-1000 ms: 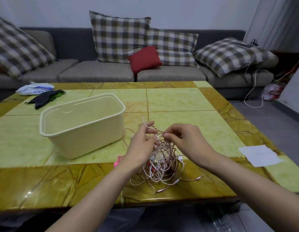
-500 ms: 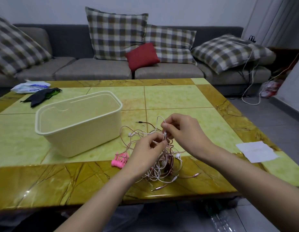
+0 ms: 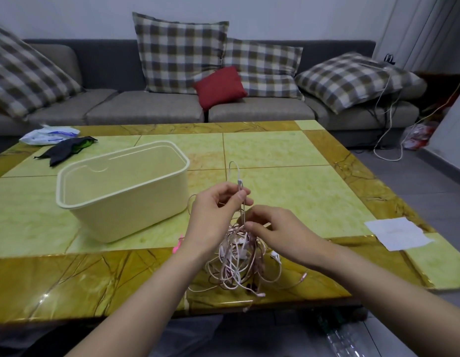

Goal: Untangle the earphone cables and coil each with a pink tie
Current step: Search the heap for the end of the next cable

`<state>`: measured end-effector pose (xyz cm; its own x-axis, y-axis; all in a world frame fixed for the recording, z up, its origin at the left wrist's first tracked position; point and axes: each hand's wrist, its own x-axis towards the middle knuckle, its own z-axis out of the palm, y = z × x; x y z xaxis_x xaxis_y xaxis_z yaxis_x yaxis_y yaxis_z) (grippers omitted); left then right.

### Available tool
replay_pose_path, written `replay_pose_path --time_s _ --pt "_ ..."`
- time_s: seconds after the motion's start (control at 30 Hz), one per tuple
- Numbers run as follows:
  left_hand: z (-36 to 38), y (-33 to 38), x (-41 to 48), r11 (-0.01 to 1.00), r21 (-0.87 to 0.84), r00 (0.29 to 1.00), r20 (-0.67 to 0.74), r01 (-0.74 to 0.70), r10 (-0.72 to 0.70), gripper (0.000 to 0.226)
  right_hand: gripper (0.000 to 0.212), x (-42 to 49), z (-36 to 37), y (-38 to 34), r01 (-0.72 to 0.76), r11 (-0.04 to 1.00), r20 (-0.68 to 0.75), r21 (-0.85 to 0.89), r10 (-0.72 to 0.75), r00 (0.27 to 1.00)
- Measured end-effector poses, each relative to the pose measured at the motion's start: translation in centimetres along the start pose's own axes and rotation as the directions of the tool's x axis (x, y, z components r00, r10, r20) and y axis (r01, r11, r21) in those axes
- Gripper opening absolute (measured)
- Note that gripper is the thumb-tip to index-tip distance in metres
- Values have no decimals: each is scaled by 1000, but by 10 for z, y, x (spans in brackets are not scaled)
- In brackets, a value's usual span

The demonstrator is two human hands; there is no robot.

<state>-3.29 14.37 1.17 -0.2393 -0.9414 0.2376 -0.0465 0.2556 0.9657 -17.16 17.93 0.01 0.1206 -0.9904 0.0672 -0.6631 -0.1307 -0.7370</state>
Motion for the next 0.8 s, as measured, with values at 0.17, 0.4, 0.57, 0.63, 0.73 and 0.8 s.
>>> replay_pose_path --time_s 0.17,0.4,0.57,0.63,0.73,0.8 --pt "-2 12 3 998 -42 997 -60 -47 45 16 14 4 0 7 -36 992 -8 -123 35 999" --pt "-8 23 13 985 -138 978 -193 -106 78 14 8 24 -24 2 15 977 -307 -212 -81 948" --pt "-12 15 14 991 -116 981 -191 -62 39 14 4 30 -41 3 103 976 -544 -192 -193 816" --pt "-13 9 14 995 -95 984 -176 -25 8 14 6 25 -37 11 57 974 -500 -218 -161 851" --pt "-12 0 14 995 -84 987 -146 54 -66 14 8 14 -22 29 -128 924 -255 -361 34 966" --pt "-11 -5 12 991 -85 988 -110 103 -112 13 11 6 -13 36 -181 885 -116 -429 145 983"
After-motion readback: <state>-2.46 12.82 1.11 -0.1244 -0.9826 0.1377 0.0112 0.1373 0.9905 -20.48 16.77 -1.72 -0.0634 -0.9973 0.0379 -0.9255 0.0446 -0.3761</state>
